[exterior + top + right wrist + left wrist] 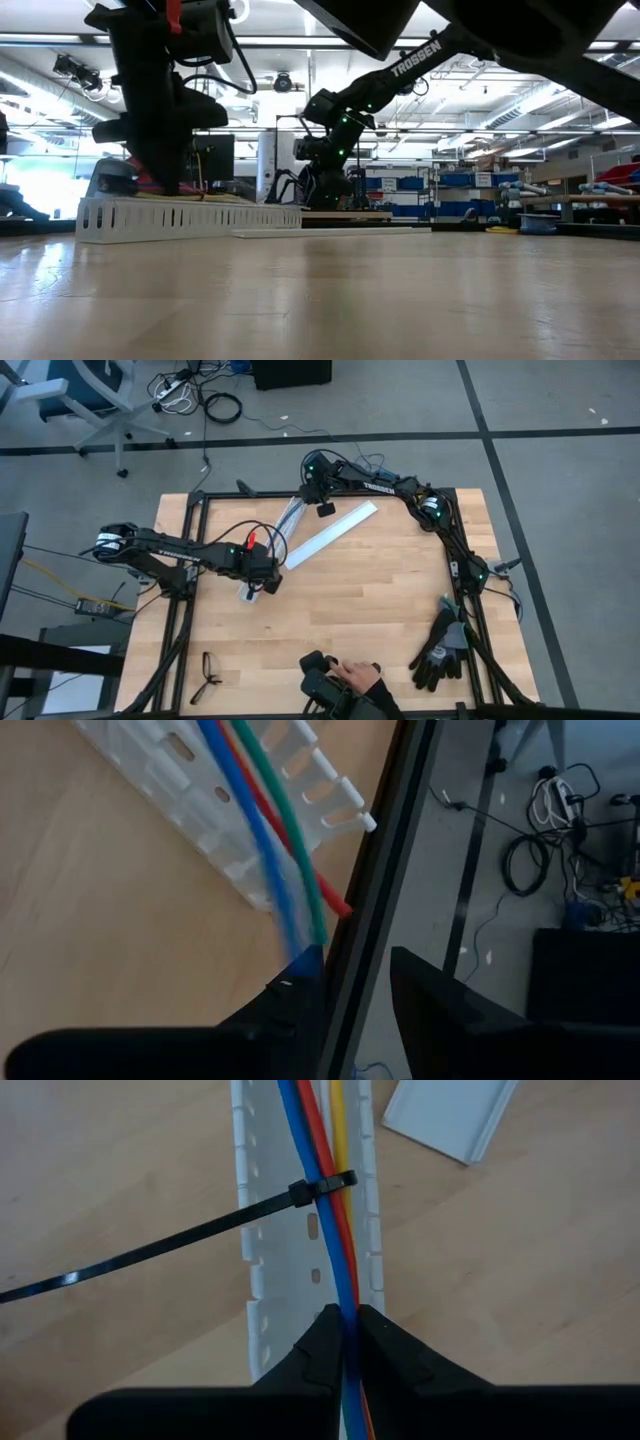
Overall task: Ziptie cables
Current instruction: Put the ziptied cable wires into the white cable duct
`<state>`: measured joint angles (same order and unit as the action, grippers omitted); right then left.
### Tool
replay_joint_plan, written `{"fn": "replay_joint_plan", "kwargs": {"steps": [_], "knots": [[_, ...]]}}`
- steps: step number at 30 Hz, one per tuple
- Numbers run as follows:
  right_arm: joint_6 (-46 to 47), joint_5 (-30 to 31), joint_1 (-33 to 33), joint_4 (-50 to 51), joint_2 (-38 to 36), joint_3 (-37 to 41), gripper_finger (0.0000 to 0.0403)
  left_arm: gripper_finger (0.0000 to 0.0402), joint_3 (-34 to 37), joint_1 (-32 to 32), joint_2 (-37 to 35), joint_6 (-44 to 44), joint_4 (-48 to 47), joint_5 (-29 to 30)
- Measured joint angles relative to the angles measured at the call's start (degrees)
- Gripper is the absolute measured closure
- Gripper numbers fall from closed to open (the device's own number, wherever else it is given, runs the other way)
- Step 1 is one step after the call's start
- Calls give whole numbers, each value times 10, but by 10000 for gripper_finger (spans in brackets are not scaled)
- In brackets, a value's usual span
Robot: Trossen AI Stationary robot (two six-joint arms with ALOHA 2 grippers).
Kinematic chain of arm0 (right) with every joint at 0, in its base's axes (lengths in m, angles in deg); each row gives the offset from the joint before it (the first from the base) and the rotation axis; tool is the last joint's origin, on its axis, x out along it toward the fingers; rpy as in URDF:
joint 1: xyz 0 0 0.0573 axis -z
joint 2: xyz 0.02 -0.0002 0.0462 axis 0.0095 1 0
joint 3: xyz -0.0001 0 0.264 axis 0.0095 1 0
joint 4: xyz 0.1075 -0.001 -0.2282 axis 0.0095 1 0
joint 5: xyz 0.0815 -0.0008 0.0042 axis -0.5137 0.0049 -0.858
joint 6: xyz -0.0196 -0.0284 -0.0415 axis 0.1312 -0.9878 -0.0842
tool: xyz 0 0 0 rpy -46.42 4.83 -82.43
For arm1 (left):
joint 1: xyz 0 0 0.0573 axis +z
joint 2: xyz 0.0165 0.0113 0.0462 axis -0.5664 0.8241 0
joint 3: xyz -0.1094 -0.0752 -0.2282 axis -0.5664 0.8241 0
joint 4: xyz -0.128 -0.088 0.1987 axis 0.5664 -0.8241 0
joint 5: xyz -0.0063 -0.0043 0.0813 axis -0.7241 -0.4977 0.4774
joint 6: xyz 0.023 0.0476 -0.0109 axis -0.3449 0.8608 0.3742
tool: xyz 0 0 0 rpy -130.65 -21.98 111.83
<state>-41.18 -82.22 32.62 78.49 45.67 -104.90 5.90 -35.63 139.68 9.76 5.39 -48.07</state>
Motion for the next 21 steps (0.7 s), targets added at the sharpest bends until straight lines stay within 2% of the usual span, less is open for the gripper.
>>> {"fn": "replay_joint_plan", "kwargs": {"steps": [6,15,21], "knots": [[0,-1,0,0,0,0,300,353,4,0,0,12,-5,-12],[8,-1,0,0,0,0,299,290,28,0,0,12,-8,-29],[44,-1,0,0,-3,0,300,280,18,0,0,32,-7,-29]]}}
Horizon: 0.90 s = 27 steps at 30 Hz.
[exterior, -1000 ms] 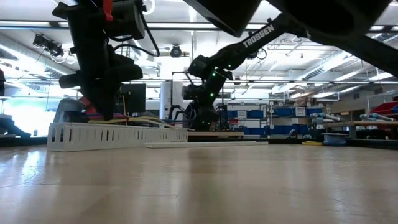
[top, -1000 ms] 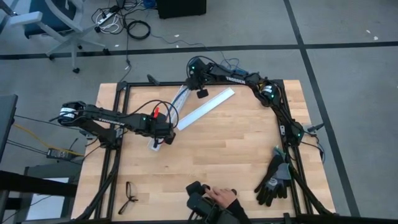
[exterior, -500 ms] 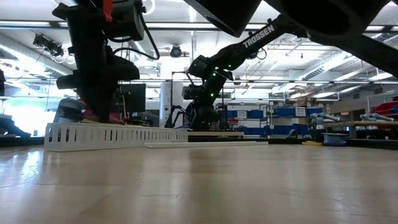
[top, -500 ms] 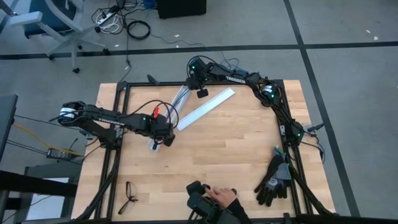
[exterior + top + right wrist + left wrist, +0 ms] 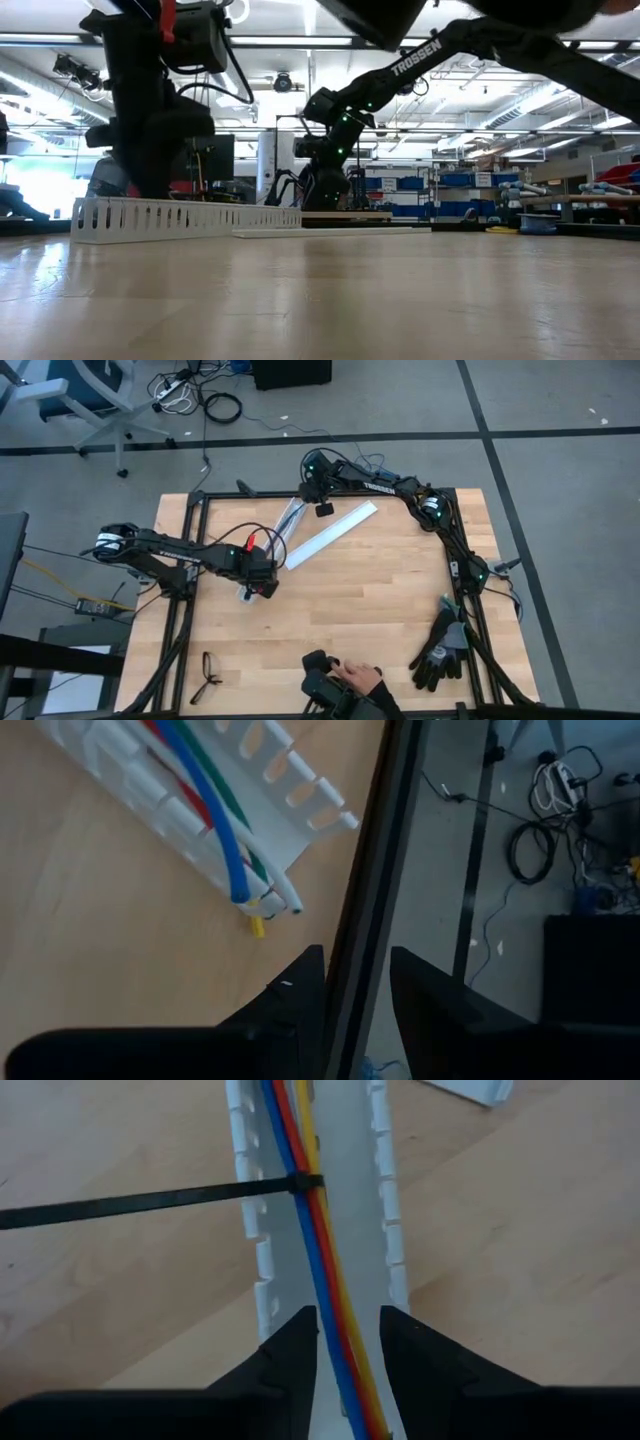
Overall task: Ziptie cables
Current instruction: Put the ziptied cable wires into the white cable duct
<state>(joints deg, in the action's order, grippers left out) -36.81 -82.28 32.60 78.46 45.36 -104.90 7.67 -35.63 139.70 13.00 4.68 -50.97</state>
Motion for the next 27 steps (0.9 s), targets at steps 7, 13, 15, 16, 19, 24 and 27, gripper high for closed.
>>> {"fn": "replay_joint_plan", "kwargs": {"steps": [7,13,15,16,19,24,27], "knots": [[35,-4,5,17,-38,0,302,279,-24,0,0,26,-11,4],[130,-10,27,91,-86,0,304,279,-41,0,0,25,-32,73],[182,-40,41,144,-99,-1,304,279,-42,0,0,20,-31,94],[205,-64,49,175,-104,-1,304,279,-42,0,0,14,-32,105],[244,-142,69,272,-109,-1,305,280,-42,-1,0,10,-35,129],[256,-160,77,365,-110,25,347,280,-42,-8,0,10,-34,171],[256,-158,66,373,-110,62,392,280,-42,-17,0,9,-26,178]]}}
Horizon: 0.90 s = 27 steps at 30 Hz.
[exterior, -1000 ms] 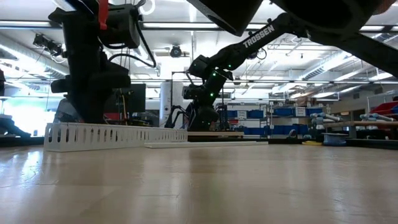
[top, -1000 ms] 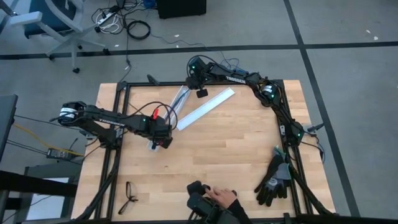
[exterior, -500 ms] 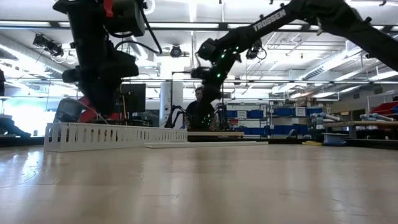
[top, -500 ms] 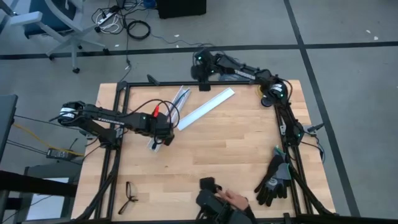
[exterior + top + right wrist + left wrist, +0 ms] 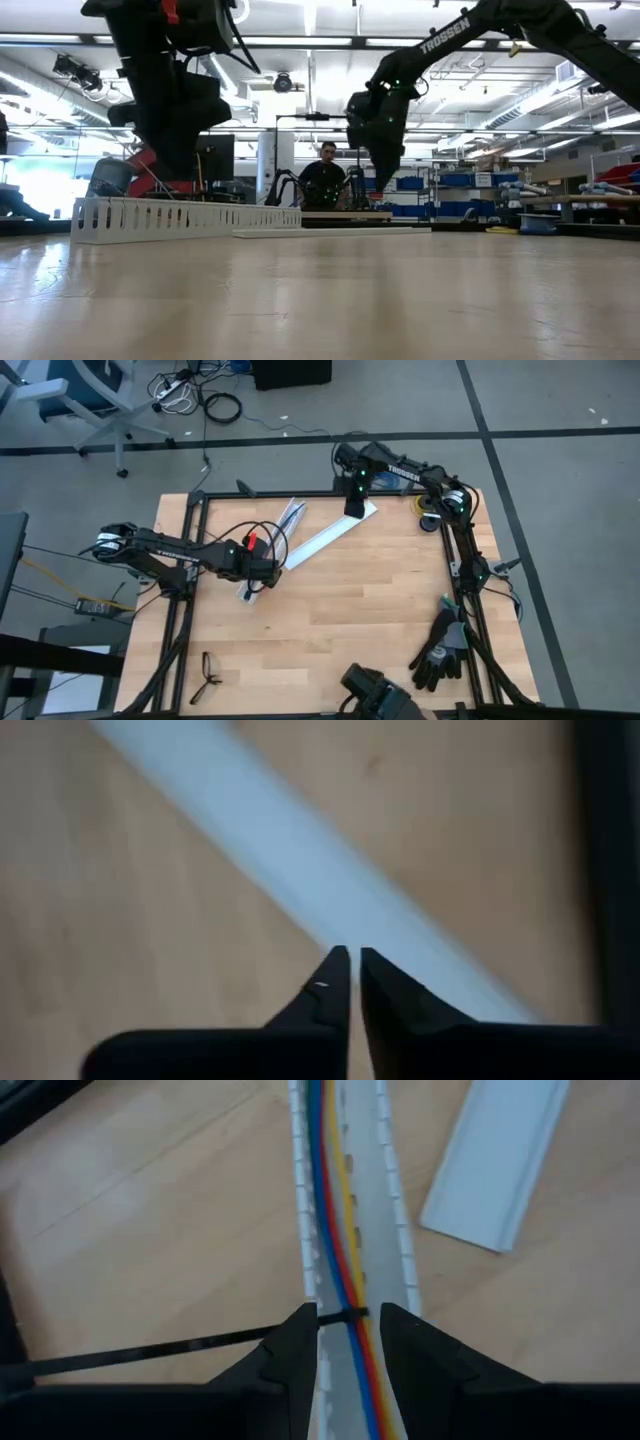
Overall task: Ziptie cables
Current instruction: Put the ziptied cable wires into the white cable duct
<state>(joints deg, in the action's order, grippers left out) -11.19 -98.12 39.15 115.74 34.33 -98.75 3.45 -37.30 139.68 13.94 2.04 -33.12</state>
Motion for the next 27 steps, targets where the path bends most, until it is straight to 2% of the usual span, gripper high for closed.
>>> {"fn": "replay_joint_plan", "kwargs": {"steps": [5,9,13,17,22,27], "knots": [[26,19,-33,-26,-2,79,400,280,0,-23,0,-15,2,9],[74,60,-70,-133,-42,180,402,280,0,-43,0,-29,3,15],[140,82,-109,-276,-130,305,403,280,1,-61,0,-42,2,34],[213,112,-151,-362,-236,431,403,280,1,-70,0,-42,2,52],[315,169,-210,-424,-363,593,403,280,1,-71,0,-38,-10,121],[406,178,-272,-522,-468,737,403,280,1,-43,0,-39,-28,187]]}}
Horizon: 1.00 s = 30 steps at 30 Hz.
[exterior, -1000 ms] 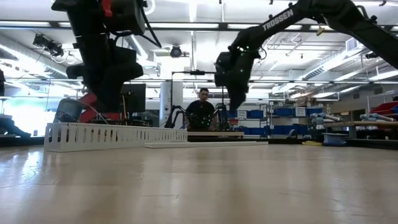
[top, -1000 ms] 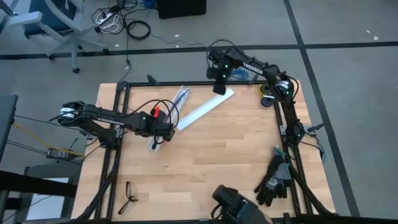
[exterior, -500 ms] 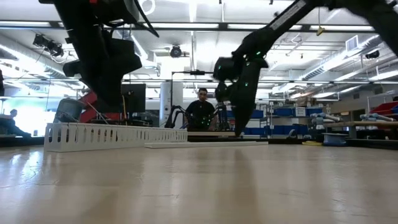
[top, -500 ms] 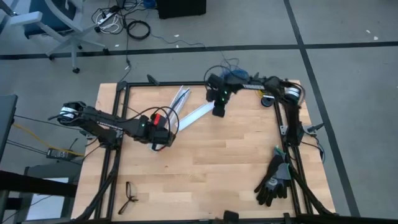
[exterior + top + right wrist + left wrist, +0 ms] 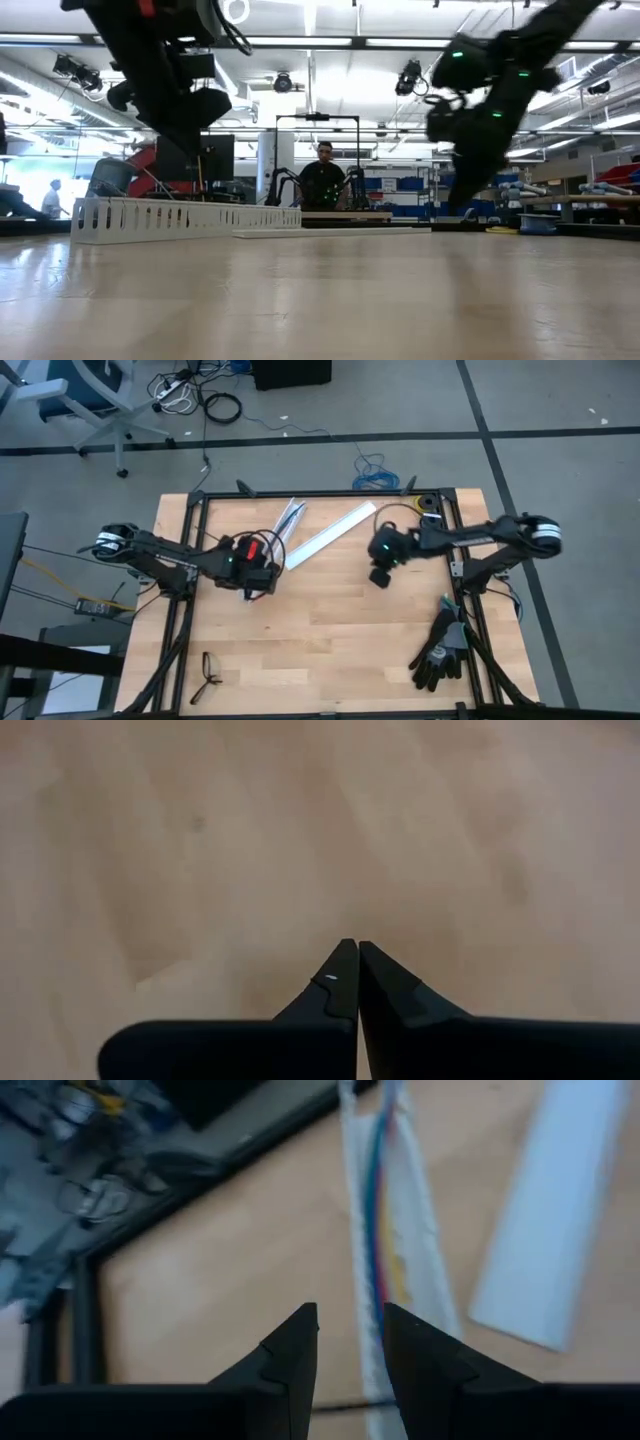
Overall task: Ziptie cables
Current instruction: Put the ziptied cable wires into the white cable duct
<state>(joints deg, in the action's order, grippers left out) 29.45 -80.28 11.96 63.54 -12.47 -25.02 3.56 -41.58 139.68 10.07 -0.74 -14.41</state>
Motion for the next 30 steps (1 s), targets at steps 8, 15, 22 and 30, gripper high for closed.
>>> {"fn": "replay_joint_plan", "kwargs": {"steps": [8,15,22,30], "knots": [[97,16,-67,-86,-81,104,403,291,46,145,0,135,143,-74],[98,39,-84,-98,-81,107,403,312,94,296,0,295,354,-207],[83,54,-84,-103,-81,107,403,371,98,445,4,394,429,-409],[77,62,-84,-103,-81,107,403,398,97,517,44,429,499,-469]]}}
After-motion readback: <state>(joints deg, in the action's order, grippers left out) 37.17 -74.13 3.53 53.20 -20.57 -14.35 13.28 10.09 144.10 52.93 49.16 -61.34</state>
